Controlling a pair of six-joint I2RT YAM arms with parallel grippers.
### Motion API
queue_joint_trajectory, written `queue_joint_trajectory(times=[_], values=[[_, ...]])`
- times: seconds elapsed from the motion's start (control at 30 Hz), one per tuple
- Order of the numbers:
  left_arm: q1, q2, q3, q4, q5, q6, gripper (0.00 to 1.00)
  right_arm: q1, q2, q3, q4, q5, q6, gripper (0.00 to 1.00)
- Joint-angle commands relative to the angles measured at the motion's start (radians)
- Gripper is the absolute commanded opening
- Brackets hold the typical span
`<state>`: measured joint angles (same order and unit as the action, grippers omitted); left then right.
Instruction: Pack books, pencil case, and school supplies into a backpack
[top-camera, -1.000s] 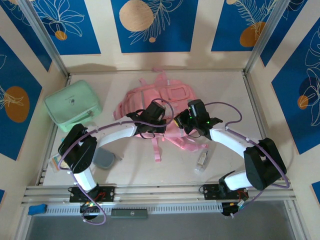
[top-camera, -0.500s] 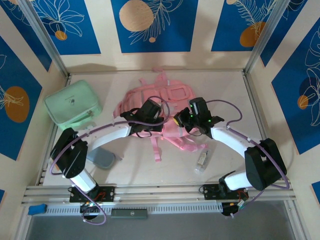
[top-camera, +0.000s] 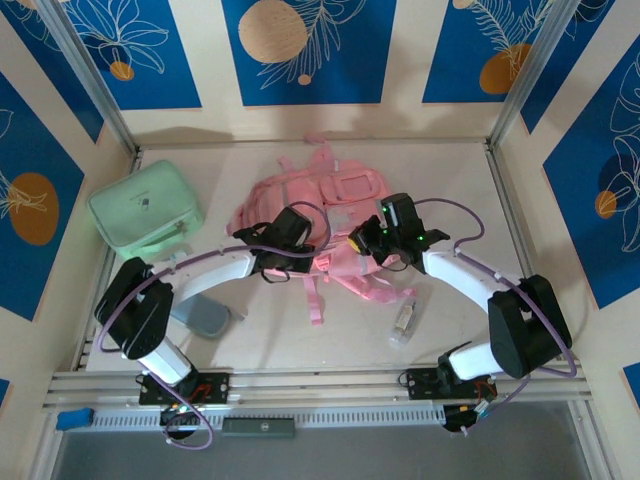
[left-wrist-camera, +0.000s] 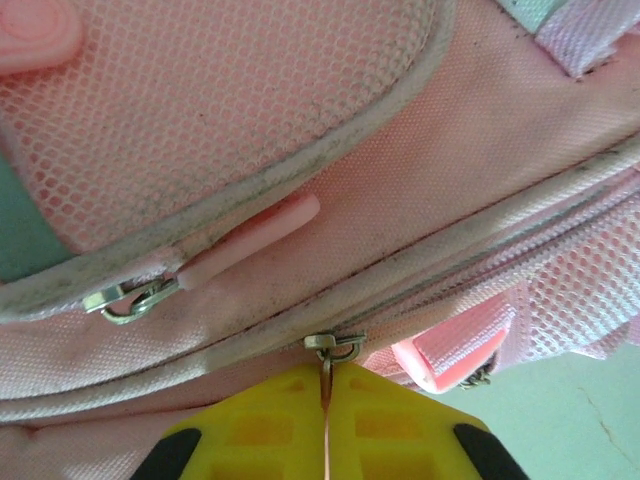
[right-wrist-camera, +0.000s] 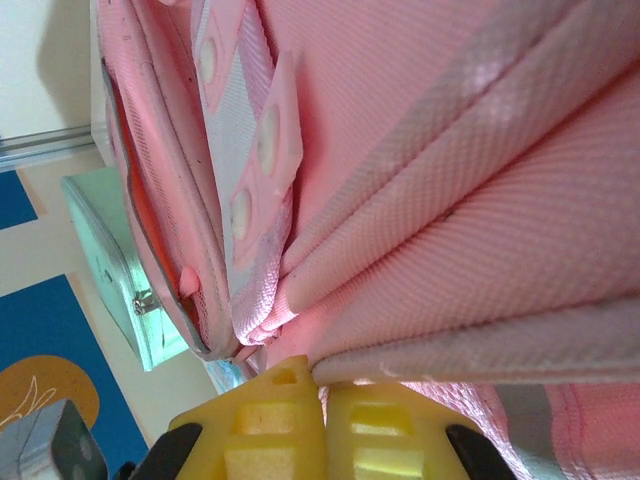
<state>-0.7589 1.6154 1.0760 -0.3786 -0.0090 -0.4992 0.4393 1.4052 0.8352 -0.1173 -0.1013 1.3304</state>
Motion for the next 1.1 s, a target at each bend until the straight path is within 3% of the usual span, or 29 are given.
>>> queue_joint_trajectory(times=[0.0,0.5,0.73,0.87,1.07], values=[[0.008,0.029,-0.017,0.018,-0.004,-0.011,0.16,0.009,-0.010,0.043,0.026,-0.003,-0.025,0.00],[0.008,0.093,-0.029,0.108,-0.028,-0.068,0.23,0.019,0.011,0.053,0.043,-0.006,-0.013,0.00],[0.009,0.086,-0.047,0.120,-0.027,-0.086,0.08,0.016,0.008,0.058,0.030,0.000,-0.035,0.00],[0.009,0.023,-0.034,0.040,-0.086,-0.059,0.00,-0.003,-0.008,0.056,0.000,0.000,-0.075,0.00],[0.023,-0.097,-0.081,-0.095,-0.167,-0.071,0.00,-0.097,-0.003,0.100,-0.074,-0.065,-0.209,0.00]])
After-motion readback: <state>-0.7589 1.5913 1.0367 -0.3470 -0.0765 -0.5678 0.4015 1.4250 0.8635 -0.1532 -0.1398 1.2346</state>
